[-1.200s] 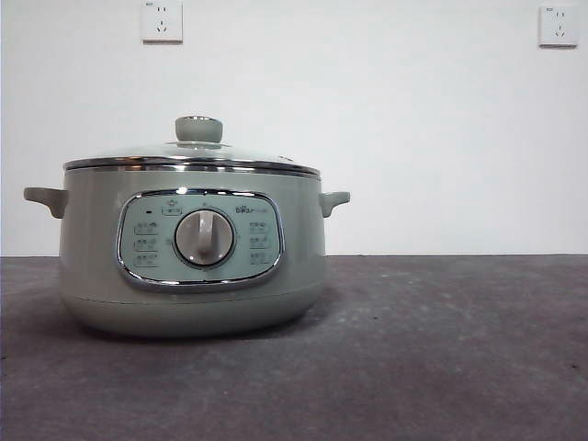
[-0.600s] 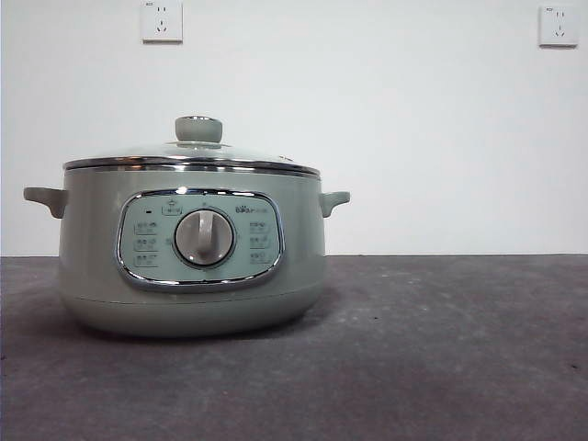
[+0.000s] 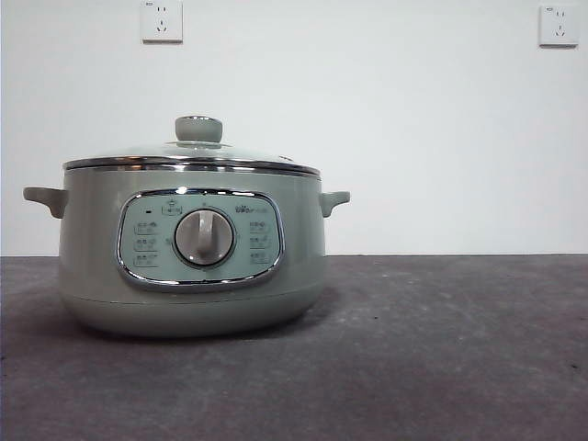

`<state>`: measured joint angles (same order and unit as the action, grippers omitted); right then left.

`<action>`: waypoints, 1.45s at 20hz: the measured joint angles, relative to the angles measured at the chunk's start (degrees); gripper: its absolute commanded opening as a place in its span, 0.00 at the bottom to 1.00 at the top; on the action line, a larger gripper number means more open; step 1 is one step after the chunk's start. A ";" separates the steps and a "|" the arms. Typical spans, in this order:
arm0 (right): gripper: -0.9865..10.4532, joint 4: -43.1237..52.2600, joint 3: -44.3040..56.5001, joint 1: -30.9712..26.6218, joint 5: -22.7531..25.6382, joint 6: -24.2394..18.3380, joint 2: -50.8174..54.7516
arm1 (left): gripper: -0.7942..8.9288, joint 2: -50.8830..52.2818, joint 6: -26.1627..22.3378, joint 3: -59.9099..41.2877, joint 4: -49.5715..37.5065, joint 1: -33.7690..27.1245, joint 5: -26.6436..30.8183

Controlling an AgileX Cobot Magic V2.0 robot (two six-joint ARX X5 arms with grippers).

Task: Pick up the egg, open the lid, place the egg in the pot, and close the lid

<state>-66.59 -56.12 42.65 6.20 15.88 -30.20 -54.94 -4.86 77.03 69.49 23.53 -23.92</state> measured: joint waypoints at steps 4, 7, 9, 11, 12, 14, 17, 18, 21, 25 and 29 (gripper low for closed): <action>0.09 0.00 0.00 0.00 0.00 0.00 0.00 | 0.08 -0.59 0.00 0.00 0.33 0.00 0.00; 0.09 0.00 0.00 0.00 0.00 0.00 0.00 | 0.08 -1.01 0.00 0.00 0.07 0.00 0.02; 0.09 0.00 0.00 0.00 0.00 0.00 0.00 | 0.08 -0.83 -0.02 0.00 -4.22 0.00 0.42; 0.09 -0.02 0.00 0.00 0.00 0.02 0.00 | 0.08 0.04 -0.61 0.00 -10.93 -0.20 3.48; 0.09 -0.02 0.00 0.00 0.02 0.02 0.00 | 0.08 0.98 -1.53 0.00 -14.03 -0.90 5.95; 0.09 -0.02 0.00 0.00 0.00 0.02 0.00 | 0.08 3.41 -3.85 0.00 -20.26 -4.04 8.66; 0.09 -0.02 0.00 0.00 0.00 0.00 0.00 | 0.08 7.15 -7.41 -0.04 -26.62 -10.45 8.68; 0.09 -0.02 0.00 0.00 0.00 0.00 0.00 | 0.08 8.48 -8.11 -0.57 -28.52 -12.46 8.57; 0.09 -0.02 0.00 0.00 0.00 0.00 0.00 | 0.08 14.93 -9.57 -7.82 -37.31 -18.80 8.68; 0.09 -0.02 0.00 0.00 0.00 0.02 0.00 | 0.08 24.50 -9.68 -25.68 -53.44 -22.95 8.55; 0.09 -0.02 0.00 0.00 0.00 0.02 0.00 | 0.08 32.20 -7.91 -45.44 -59.73 -23.43 8.83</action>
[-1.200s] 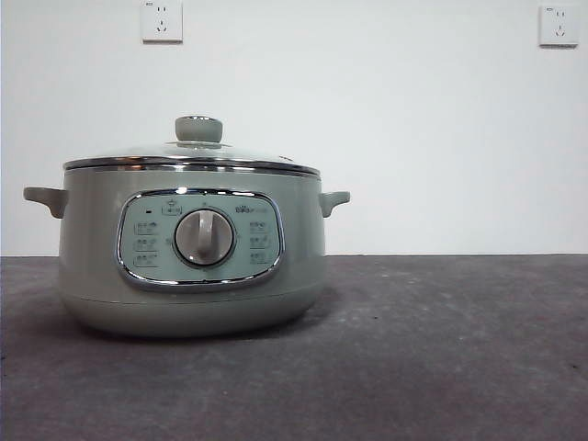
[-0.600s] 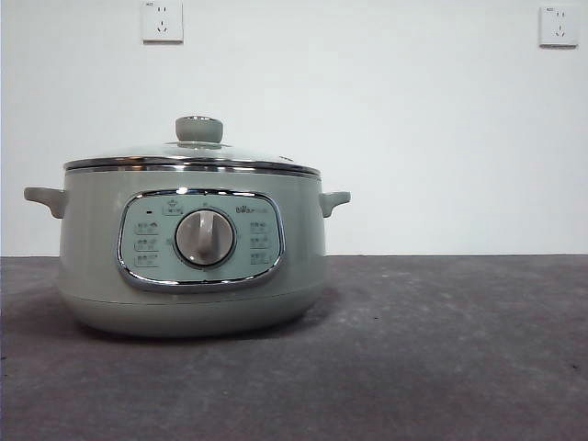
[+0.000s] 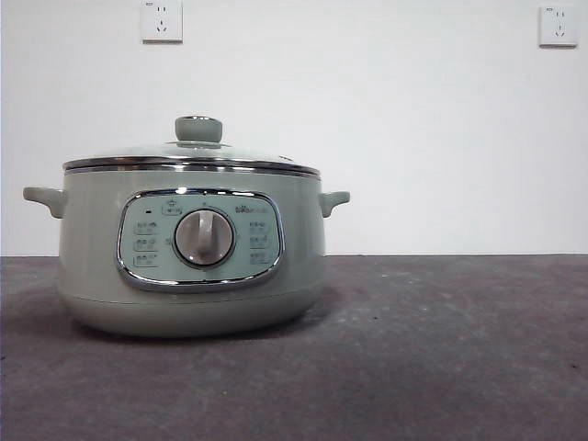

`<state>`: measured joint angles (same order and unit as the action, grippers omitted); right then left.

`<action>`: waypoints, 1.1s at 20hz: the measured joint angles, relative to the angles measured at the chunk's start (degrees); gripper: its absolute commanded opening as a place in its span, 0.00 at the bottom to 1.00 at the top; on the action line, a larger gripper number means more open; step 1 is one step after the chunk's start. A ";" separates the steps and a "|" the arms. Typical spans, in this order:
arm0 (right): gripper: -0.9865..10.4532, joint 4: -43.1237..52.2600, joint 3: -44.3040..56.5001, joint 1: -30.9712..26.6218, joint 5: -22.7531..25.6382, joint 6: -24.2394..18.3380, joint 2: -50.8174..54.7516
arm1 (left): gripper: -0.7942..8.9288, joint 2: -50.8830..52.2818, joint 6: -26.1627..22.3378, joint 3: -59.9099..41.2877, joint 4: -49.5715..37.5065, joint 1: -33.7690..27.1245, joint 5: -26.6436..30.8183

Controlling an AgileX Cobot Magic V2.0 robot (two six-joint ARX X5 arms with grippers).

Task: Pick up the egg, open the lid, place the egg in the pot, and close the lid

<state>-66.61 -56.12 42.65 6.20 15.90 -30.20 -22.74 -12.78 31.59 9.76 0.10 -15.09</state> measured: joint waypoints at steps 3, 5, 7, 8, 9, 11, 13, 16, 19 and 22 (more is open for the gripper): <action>0.09 0.00 0.00 0.02 0.00 0.00 0.00 | 0.08 6.14 1.53 -10.88 -3.50 0.00 0.02; 0.09 0.00 0.00 0.00 0.00 0.00 0.00 | 0.08 10.51 2.97 -17.00 -5.01 0.00 0.15; 0.09 0.00 0.00 0.02 0.00 0.00 0.00 | 0.08 15.10 4.42 -22.21 -5.11 0.00 1.51; 0.09 0.00 0.00 0.00 0.00 -0.02 0.00 | 0.08 17.25 5.07 -24.20 -5.11 0.00 2.08; 0.09 -0.02 0.00 0.00 0.00 0.00 0.00 | 0.08 19.34 5.79 -25.88 -5.14 0.00 2.25; 0.09 -0.02 0.00 0.02 0.00 0.00 0.00 | 0.08 22.45 7.19 -28.72 -5.31 0.00 2.64; 0.09 -0.02 0.00 0.02 0.00 0.00 0.00 | 0.08 22.40 8.79 -30.47 -4.66 0.00 3.23; 0.09 -0.02 0.00 0.02 0.02 0.00 0.00 | 0.08 22.38 9.62 -30.56 0.04 0.00 4.55; 0.09 -0.02 0.00 0.02 0.02 0.00 0.00 | 0.08 22.38 9.86 -30.56 -0.15 0.00 4.66; 0.09 -0.02 0.00 0.02 0.02 0.00 0.00 | 0.08 22.16 9.88 -30.56 -0.42 0.00 4.63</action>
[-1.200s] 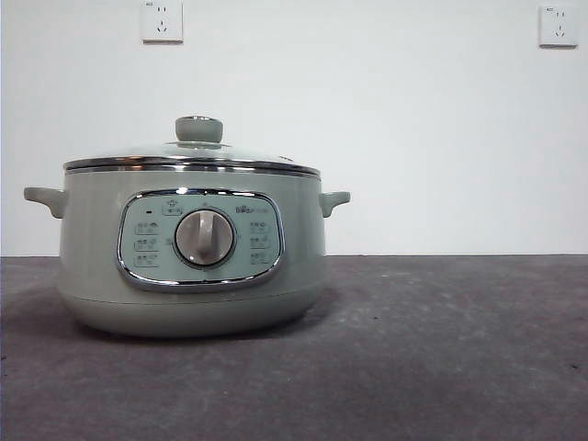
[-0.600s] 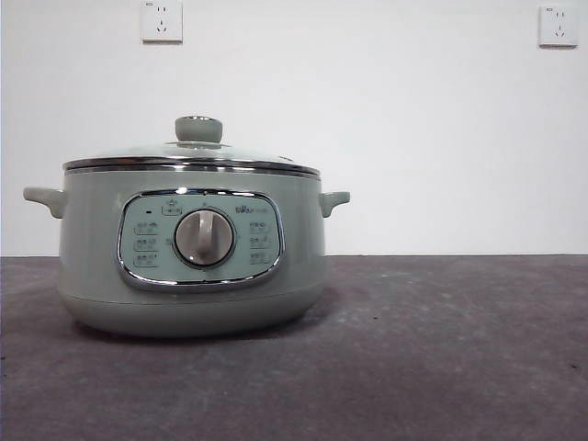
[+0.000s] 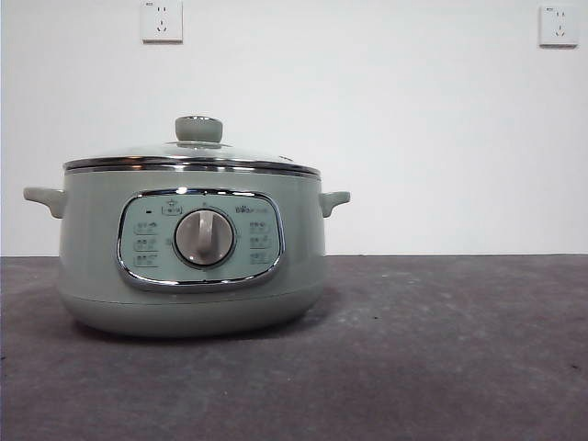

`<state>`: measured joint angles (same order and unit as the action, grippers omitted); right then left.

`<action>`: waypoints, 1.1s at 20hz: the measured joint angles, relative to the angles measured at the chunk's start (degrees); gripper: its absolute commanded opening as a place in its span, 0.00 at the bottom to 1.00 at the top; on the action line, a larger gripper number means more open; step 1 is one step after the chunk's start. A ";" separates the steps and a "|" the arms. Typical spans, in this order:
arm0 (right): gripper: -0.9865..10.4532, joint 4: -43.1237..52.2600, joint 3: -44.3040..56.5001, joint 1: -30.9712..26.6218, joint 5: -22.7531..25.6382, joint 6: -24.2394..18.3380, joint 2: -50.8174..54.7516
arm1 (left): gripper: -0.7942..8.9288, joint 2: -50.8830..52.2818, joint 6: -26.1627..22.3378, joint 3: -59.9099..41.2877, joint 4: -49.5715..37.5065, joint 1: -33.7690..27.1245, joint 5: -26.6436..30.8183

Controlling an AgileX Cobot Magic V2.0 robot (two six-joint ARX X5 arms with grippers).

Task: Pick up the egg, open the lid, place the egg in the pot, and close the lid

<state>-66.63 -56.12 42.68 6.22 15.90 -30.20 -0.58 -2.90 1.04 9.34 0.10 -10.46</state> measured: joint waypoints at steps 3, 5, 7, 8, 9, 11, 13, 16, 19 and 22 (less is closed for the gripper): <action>0.09 0.00 0.00 0.00 0.00 -0.02 0.00 | 0.08 -0.76 0.00 0.00 0.00 0.00 0.00; 0.09 0.00 0.00 0.00 0.00 0.00 0.00 | 0.08 -1.16 0.00 0.00 0.02 0.00 0.00; 0.09 0.00 0.00 0.00 0.00 0.00 0.00 | 0.08 -1.57 0.00 0.00 0.02 0.00 0.00; 0.09 0.00 0.00 0.00 -0.02 0.00 0.00 | 0.08 -1.81 0.00 0.00 0.00 0.00 0.00; 0.09 0.00 0.00 0.00 -0.02 0.00 0.00 | 0.08 -2.03 0.00 0.00 0.02 0.00 0.00; 0.09 0.00 0.00 0.00 0.00 -0.02 0.00 | 0.08 -2.49 0.00 0.00 0.02 0.00 0.00; 0.09 0.44 0.00 -0.07 1.73 -0.85 0.00 | 0.08 -2.97 0.00 0.00 0.00 0.00 0.00; 0.09 8.68 1.20 -4.92 7.17 -4.39 1.31 | 0.08 -3.32 0.00 0.00 0.02 0.00 0.00; 0.09 24.11 8.22 -14.73 0.20 -7.48 5.90 | 0.08 -3.32 0.00 0.00 0.00 0.00 0.00; 0.09 37.68 20.33 -27.08 -6.43 -8.41 13.16 | 0.08 -3.34 0.00 0.00 0.02 0.00 0.00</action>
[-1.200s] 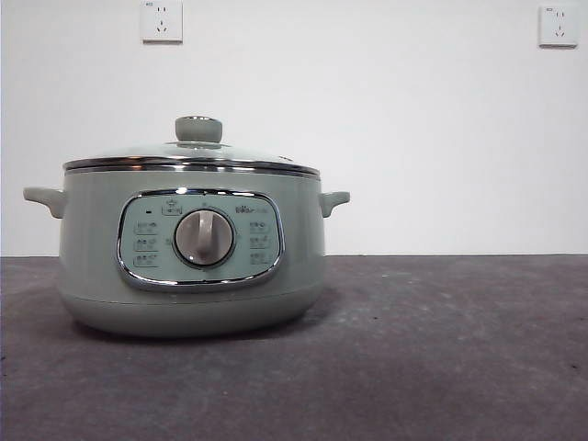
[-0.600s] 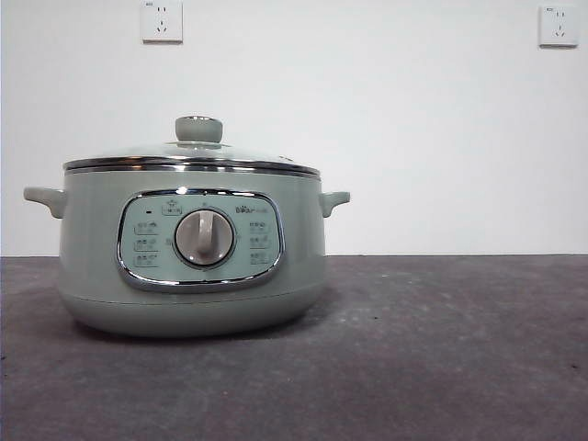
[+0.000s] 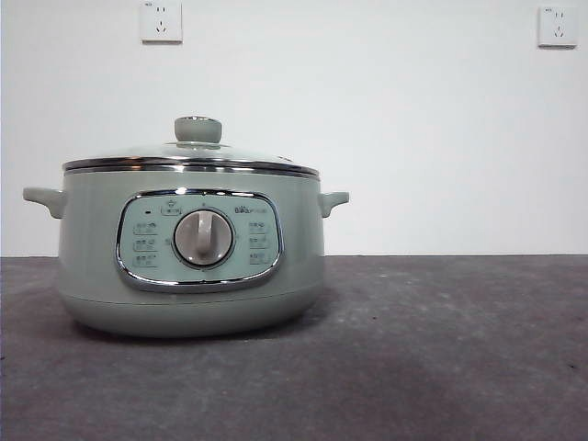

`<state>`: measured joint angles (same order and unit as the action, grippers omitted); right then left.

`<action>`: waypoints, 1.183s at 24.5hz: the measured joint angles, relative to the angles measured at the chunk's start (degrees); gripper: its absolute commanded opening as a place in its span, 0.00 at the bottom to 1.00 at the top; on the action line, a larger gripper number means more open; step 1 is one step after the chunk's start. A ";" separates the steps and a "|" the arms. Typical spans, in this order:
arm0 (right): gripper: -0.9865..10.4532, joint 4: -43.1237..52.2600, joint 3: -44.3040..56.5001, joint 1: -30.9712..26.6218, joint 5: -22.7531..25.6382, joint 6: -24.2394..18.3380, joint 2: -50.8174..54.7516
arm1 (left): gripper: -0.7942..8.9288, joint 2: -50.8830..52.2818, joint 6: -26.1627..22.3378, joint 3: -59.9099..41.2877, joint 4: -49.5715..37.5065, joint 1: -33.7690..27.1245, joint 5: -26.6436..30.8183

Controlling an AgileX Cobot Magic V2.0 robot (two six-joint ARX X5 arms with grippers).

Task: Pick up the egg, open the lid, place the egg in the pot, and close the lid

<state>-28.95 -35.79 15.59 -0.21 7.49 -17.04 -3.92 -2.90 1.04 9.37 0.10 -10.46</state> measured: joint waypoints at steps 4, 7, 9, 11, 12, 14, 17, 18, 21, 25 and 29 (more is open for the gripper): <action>0.09 10.82 13.66 -10.67 -3.48 -0.09 6.84 | 0.08 0.02 0.00 0.00 0.00 0.00 0.00; 0.09 12.04 19.23 -13.97 -3.23 -0.63 10.75 | 0.08 0.02 0.00 0.00 0.00 0.00 0.00; 0.09 12.66 22.27 -15.12 -2.97 -1.33 13.22 | 0.08 0.02 0.00 0.00 0.00 0.00 0.00; 0.09 13.92 25.24 -15.80 -2.82 -2.14 15.65 | 0.08 0.02 0.00 0.00 0.00 0.00 0.00; 0.09 14.51 26.40 -15.98 -2.80 -2.38 16.35 | 0.08 0.00 0.00 0.00 0.00 0.00 0.00; 0.09 15.65 28.37 -16.00 -2.67 -2.69 16.46 | 0.08 0.00 0.00 0.00 0.00 0.00 0.00; 0.09 16.94 31.17 -16.00 -2.64 -2.84 16.46 | 0.08 -0.09 0.00 0.00 -0.02 0.00 0.00; 0.09 17.38 31.98 -16.00 -2.64 -2.84 16.46 | 0.08 -0.17 0.00 0.00 0.00 0.00 0.00; 0.09 17.90 34.34 -16.00 -2.71 -2.91 16.46 | 0.08 -0.44 0.00 0.00 -0.04 0.00 0.00; 0.09 18.58 34.40 -15.98 -2.58 -3.80 16.50 | 0.08 -0.59 0.00 0.00 -0.04 0.00 0.02; 0.09 18.32 34.40 -16.00 -2.56 -4.11 16.48 | 0.08 -0.63 0.00 0.00 -0.04 0.00 0.02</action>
<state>-10.63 -1.39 -0.40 -2.76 3.38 -0.56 -4.56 -2.90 1.04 9.32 0.10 -10.44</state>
